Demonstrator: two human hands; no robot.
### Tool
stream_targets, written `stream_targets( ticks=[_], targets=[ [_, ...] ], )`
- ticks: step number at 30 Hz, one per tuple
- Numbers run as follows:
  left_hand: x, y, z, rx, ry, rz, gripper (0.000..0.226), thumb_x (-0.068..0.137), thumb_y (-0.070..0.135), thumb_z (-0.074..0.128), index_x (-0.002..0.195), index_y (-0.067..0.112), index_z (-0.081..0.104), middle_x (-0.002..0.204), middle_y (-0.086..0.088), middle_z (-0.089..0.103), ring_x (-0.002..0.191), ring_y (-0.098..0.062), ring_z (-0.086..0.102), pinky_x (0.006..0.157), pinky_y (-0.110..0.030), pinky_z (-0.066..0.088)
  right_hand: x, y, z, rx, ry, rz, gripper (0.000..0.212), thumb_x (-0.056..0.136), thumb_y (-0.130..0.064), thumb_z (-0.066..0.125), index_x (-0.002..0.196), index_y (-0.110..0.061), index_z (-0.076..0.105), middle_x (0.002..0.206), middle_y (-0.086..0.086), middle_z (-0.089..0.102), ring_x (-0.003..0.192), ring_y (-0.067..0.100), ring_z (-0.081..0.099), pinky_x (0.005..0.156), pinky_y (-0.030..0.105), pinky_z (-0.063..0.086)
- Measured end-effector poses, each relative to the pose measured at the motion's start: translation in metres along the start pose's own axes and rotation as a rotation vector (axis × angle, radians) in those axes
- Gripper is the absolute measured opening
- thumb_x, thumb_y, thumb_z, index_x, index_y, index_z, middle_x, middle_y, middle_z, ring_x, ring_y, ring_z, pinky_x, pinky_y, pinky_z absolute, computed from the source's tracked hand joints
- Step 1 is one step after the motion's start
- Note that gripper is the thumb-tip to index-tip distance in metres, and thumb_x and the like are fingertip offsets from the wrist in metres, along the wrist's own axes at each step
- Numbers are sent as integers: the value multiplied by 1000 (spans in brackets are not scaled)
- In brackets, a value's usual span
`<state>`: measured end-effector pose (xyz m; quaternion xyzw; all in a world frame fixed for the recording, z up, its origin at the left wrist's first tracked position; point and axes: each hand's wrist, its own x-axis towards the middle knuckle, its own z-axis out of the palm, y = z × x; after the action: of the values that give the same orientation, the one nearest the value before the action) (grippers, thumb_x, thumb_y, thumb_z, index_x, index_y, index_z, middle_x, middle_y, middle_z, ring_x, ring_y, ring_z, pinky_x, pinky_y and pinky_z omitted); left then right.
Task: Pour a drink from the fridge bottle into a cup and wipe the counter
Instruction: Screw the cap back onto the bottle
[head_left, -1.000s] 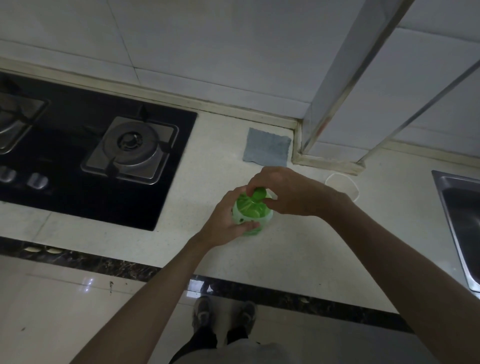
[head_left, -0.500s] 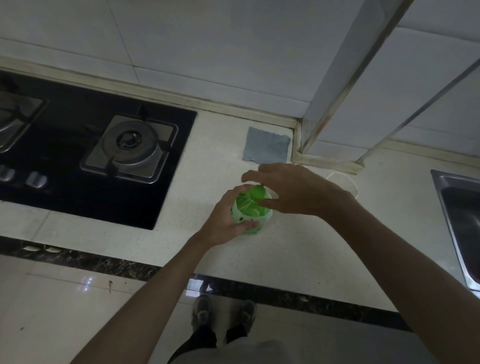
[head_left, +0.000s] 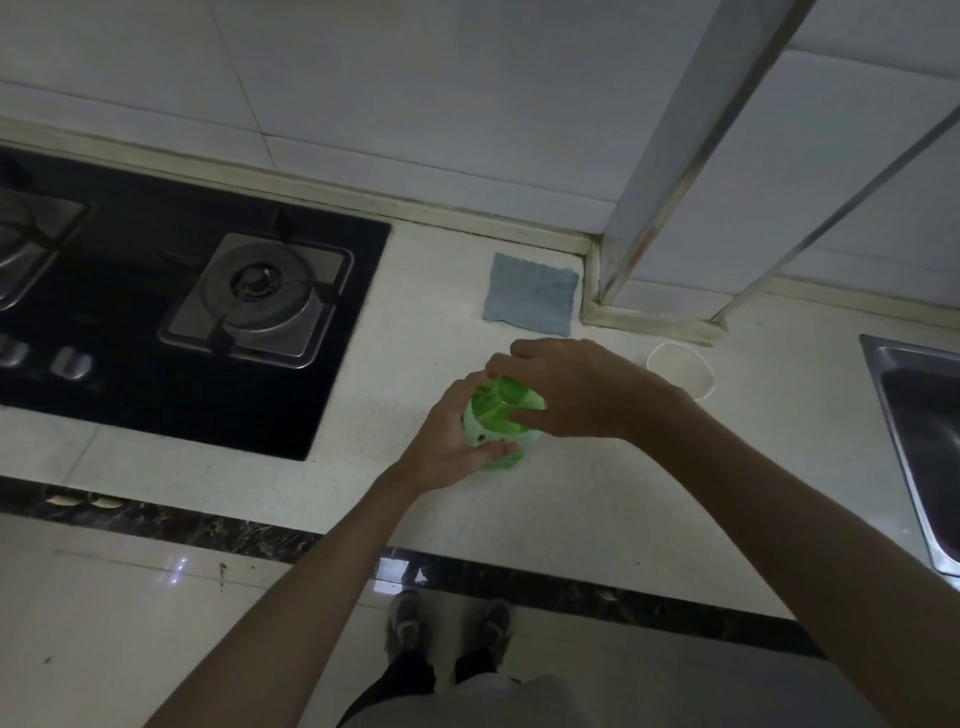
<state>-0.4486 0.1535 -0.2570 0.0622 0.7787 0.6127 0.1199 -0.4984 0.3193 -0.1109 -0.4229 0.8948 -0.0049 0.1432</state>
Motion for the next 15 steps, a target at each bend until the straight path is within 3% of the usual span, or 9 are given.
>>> stream_targets(
  ticks=[3, 6, 11, 13, 15],
  targets=[
    [0, -1, 1, 19, 0, 6, 80, 73, 26, 86, 140, 23, 42, 131, 1, 55, 119, -14, 56, 101, -43, 51, 0, 3, 6, -63, 11, -12, 36, 98, -21, 57, 133, -15, 49, 114, 2, 60, 96, 18, 60, 76, 29, 49],
    [0, 1, 0, 13, 9, 11, 78, 74, 24, 85, 139, 31, 42, 131, 4, 55, 118, -13, 56, 99, -40, 52, 3, 0, 8, -121, 69, 25, 27, 100, -32, 53, 118, -12, 53, 102, 3, 63, 81, 18, 57, 65, 29, 41],
    [-1, 6, -2, 28, -5, 6, 76, 74, 23, 85, 131, 49, 41, 130, 7, 55, 117, -11, 56, 96, -40, 54, 8, -8, 20, -215, 94, 198, 49, 102, -54, 31, 90, -13, 55, 69, -1, 48, 59, 14, 44, 63, 29, 36],
    [0, 6, -3, 0, -15, -9, 76, 74, 20, 86, 131, 45, 43, 129, 7, 56, 117, -10, 57, 96, -40, 54, 12, -7, 26, -147, 89, 311, 53, 100, -58, 31, 82, -13, 52, 62, -3, 38, 55, 12, 38, 63, 29, 35],
    [1, 7, -4, -26, -27, -12, 75, 73, 22, 86, 133, 39, 45, 130, 6, 56, 118, -12, 57, 96, -43, 54, 14, -4, 27, -136, 105, 292, 53, 99, -59, 33, 86, -12, 55, 65, -3, 42, 59, 15, 42, 63, 29, 34]
  ],
)
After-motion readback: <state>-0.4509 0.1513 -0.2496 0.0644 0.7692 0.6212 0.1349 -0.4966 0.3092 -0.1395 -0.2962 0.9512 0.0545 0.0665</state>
